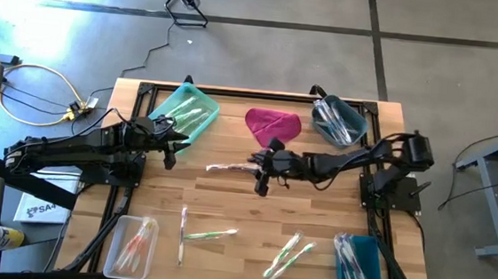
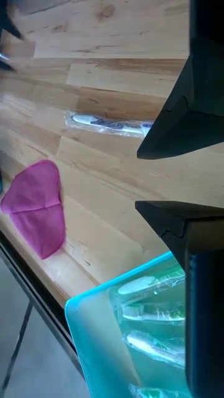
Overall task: Pick & Place Toothbrushes
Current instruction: Put the purple toothbrush to the dark blue bin bin
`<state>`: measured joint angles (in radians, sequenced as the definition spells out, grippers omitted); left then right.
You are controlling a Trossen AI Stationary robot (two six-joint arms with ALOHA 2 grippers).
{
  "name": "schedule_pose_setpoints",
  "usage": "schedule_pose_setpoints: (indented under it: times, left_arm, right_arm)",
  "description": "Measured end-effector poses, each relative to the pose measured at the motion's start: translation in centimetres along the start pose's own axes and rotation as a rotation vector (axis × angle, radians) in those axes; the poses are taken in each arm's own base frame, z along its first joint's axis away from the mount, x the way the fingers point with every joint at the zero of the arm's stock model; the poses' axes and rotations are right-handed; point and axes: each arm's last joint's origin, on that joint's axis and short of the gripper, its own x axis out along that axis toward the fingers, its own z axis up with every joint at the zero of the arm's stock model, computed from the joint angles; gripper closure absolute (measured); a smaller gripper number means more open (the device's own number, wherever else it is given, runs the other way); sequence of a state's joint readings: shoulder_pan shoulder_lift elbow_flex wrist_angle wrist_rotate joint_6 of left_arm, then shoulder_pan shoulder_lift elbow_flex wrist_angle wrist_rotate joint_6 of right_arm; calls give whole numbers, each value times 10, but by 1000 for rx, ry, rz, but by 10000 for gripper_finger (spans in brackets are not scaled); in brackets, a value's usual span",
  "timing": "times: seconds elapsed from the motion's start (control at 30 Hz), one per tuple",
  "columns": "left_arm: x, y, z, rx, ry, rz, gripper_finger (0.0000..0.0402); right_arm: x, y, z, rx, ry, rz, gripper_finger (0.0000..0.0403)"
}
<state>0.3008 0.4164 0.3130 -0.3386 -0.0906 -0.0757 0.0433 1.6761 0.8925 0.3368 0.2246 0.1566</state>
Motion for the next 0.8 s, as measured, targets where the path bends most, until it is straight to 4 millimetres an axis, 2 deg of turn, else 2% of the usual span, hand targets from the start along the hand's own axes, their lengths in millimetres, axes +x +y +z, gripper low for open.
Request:
schedule_pose_setpoints:
  times: [0.17, 0.47, 0.8]
  left_arm:
    - [0, 0, 0, 0, 1, 0, 286]
    - [0, 0, 0, 0, 0, 0, 286]
    - [0, 0, 0, 0, 0, 0, 286]
  right_arm:
    - [16, -3, -20, -25, 58, -81, 268]
    - [36, -21, -42, 30, 147, -71, 268]
    - [41, -36, -50, 67, 217, -57, 268]
